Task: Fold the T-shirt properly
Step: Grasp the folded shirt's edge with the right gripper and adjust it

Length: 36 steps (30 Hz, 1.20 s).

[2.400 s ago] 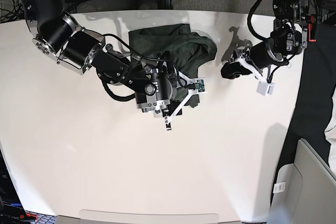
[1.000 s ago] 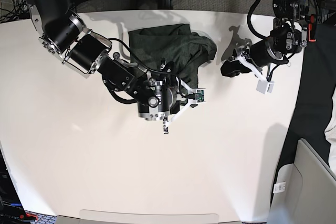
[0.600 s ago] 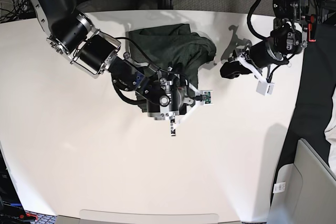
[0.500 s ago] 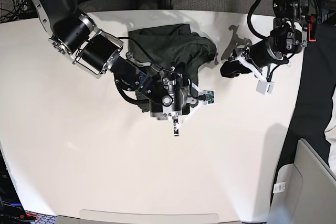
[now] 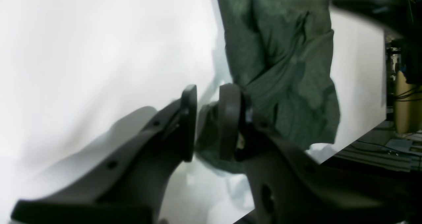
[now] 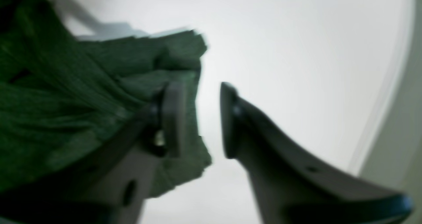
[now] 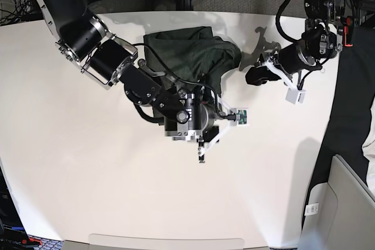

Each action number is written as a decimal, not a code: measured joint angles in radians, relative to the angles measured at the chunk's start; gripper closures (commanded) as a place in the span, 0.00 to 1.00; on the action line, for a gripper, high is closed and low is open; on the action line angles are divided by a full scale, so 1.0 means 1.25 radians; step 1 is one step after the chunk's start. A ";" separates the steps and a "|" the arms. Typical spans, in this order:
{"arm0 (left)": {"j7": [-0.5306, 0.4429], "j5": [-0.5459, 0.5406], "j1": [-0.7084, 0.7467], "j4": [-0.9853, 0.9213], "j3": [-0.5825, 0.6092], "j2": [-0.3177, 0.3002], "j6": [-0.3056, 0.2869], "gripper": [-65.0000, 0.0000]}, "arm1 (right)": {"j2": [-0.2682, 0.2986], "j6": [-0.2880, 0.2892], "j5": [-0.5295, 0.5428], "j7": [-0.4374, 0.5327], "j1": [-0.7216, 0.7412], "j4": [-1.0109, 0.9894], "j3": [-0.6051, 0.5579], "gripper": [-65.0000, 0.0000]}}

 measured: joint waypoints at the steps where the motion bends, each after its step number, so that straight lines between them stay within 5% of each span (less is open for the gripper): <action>1: 0.000 0.000 0.002 0.000 0.000 0.000 0.000 0.81 | 0.007 0.000 -0.003 -0.001 0.002 0.006 0.004 0.53; 10: -0.001 0.001 -0.002 0.000 0.000 0.000 -0.001 0.81 | 0.038 0.000 -0.090 -0.003 -0.002 0.015 -0.031 0.59; 29: 0.000 0.005 -0.005 0.000 0.000 0.000 0.000 0.81 | 0.042 0.000 -0.089 0.022 -0.002 0.015 -0.110 0.59; 36: -0.001 0.005 -0.005 -0.001 0.000 0.000 -0.001 0.81 | 0.102 0.000 -0.090 0.021 -0.007 0.065 -0.110 0.59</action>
